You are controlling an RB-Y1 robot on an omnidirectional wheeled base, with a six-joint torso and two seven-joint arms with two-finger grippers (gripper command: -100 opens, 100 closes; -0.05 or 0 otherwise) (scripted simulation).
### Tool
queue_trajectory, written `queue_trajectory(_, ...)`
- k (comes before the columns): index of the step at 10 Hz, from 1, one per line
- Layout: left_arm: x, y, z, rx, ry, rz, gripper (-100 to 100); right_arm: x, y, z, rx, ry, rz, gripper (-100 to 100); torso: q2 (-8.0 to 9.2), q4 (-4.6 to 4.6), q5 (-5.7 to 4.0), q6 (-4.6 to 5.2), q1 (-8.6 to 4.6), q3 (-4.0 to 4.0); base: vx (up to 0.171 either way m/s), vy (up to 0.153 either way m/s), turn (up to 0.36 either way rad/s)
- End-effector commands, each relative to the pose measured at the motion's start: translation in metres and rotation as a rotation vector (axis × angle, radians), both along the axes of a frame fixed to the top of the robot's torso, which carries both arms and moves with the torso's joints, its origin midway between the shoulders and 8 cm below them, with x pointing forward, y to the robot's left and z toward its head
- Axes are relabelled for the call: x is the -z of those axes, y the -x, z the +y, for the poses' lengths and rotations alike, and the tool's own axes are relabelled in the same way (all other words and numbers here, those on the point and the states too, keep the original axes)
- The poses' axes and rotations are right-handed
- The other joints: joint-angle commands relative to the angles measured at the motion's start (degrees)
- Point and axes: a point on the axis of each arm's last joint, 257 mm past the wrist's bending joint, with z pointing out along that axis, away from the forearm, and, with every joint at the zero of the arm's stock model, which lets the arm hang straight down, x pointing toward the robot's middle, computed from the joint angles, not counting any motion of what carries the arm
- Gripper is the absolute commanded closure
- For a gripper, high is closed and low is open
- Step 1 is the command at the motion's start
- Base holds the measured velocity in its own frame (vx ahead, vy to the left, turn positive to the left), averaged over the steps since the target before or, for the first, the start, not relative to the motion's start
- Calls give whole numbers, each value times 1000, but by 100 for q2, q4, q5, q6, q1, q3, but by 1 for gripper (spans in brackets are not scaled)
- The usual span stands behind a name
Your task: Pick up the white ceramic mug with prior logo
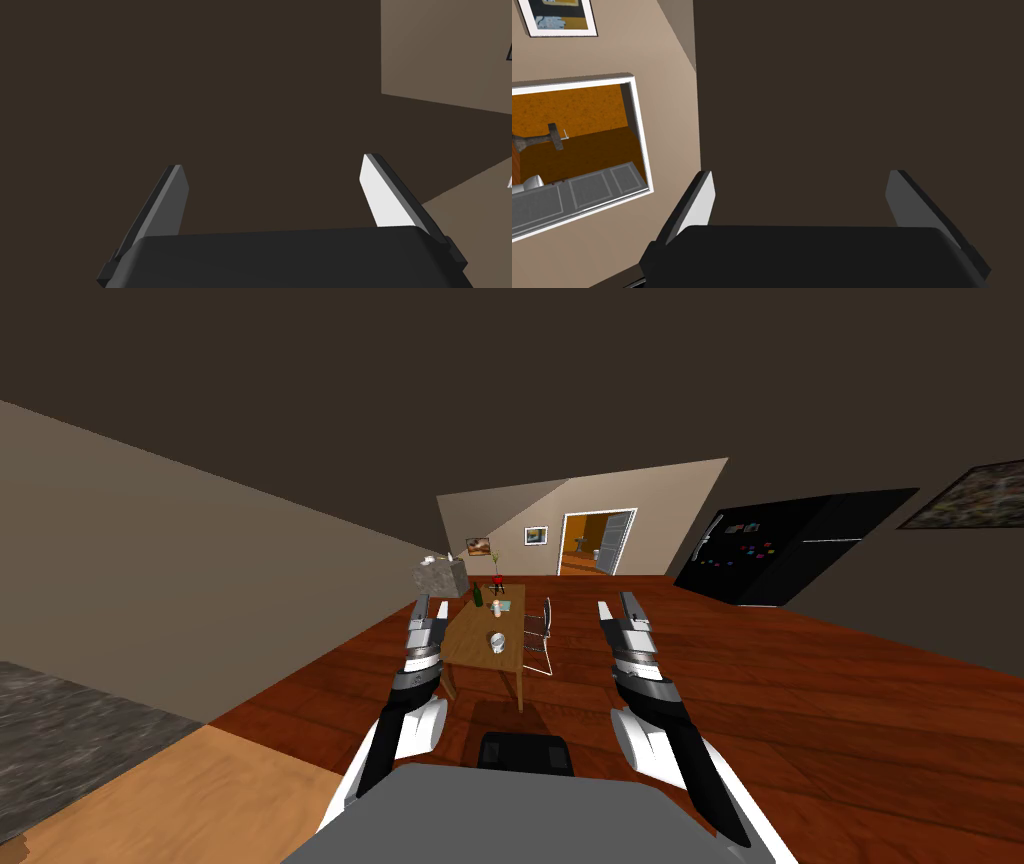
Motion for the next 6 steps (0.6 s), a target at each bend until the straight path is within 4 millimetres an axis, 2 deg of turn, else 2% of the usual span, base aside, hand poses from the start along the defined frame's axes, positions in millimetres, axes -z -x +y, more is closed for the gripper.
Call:
queue_trajectory(1, 6, -6, -5, 18, -27, 20, -100, 0, 0, 0, 0, 0, 0, 0, 0, 0, 0, 0, 0, 0, -7, -12, 28)
queue_trajectory(3, 20, -18, -11, 45, -65, 61, -100, 0, 0, 0, 0, 0, 0, 0, 3, 1, -2, 0, -8, 2, -17, -37, 46)
queue_trajectory(6, 51, -47, -18, 79, -114, 151, -100, 0, 0, 0, 0, 0, 0, 0, 6, 1, -5, 0, -23, 3, -25, -67, 60)
